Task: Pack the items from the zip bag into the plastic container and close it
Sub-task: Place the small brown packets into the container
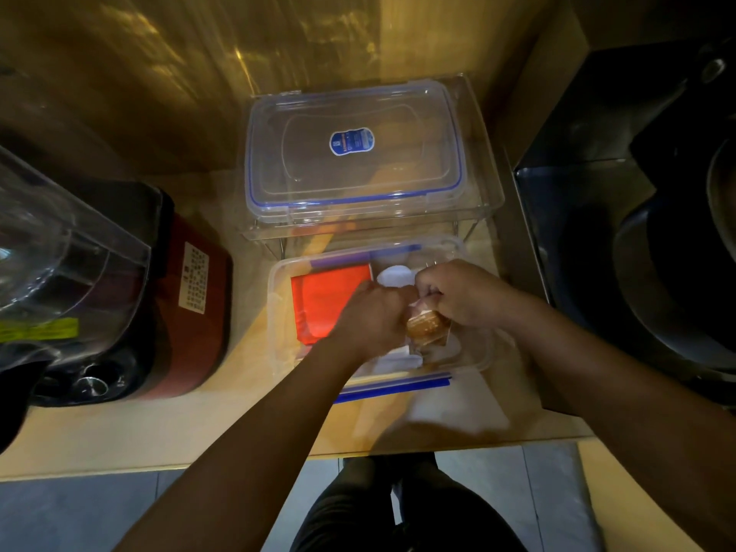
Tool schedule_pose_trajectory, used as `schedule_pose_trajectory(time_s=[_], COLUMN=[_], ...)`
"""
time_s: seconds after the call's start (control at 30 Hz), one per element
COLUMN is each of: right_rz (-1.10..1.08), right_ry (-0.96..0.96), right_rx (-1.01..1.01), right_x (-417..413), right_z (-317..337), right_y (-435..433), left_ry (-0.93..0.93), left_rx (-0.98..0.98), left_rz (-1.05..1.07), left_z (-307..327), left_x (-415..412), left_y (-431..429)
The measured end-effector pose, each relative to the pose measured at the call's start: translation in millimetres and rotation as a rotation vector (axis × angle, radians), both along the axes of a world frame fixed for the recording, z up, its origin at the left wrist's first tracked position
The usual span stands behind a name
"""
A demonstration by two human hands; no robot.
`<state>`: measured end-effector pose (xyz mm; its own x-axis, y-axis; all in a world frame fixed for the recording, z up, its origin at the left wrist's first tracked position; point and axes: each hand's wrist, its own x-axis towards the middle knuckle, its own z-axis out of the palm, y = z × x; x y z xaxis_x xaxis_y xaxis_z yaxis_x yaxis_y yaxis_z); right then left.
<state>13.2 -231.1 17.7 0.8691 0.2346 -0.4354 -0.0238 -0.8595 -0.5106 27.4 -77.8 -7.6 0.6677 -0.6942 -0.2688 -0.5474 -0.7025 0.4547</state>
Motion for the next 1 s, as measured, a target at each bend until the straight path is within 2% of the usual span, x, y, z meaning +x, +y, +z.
schedule_pose_trajectory(time_s=[0.07,0.13,0.23,0.3,0.43,0.53,0.6,0.73,0.83,1.0], right_rz=[0.063,0.162,0.231,0.181,0.176,0.133,0.139,0.356,0.388,0.468], right_ry=[0.023,0.052,0.094,0.033,-0.168,-0.237,-0.216,-0.134,-0.113,-0.178], right_rx=[-0.020,-0.105,-0.280,-0.291,-0.430,-0.496,-0.536,-0.840,-0.923,-0.909], right_x=[-0.1,-2.2,-8.1,-11.4,-8.9,-1.9,4.2,12.2,14.9,12.5], right_z=[6.9,10.4,7.8,4.8,-9.1,-19.4,-24.3,-27.6,-25.8,-24.4], right_y=[-6.7,-9.4,-4.6,-0.5,7.2,11.5,12.3,20.6,25.2,17.4], left_ry=[0.133,0.221,0.248,0.243,0.128,0.110,-0.022,-0.287,-0.353,-0.367], left_rx=[-0.043,-0.003,0.036,0.024,-0.023,-0.107,-0.107,0.056,0.179,0.177], left_rz=[-0.011,-0.037,-0.039,0.013,-0.039,-0.089,-0.130,-0.143,-0.099,-0.083], left_z=[2.3,-0.2,-8.2,-12.1,-17.2,-16.5,-17.8,-23.3,-28.7,-29.0], left_x=[-2.5,-6.2,-14.8,-20.1,-28.0,-28.2,-26.9,-20.0,-12.6,-5.4], left_y=[-3.5,-8.1,-14.6,-18.0,-20.0,-16.6,-14.6,-9.6,2.0,11.2])
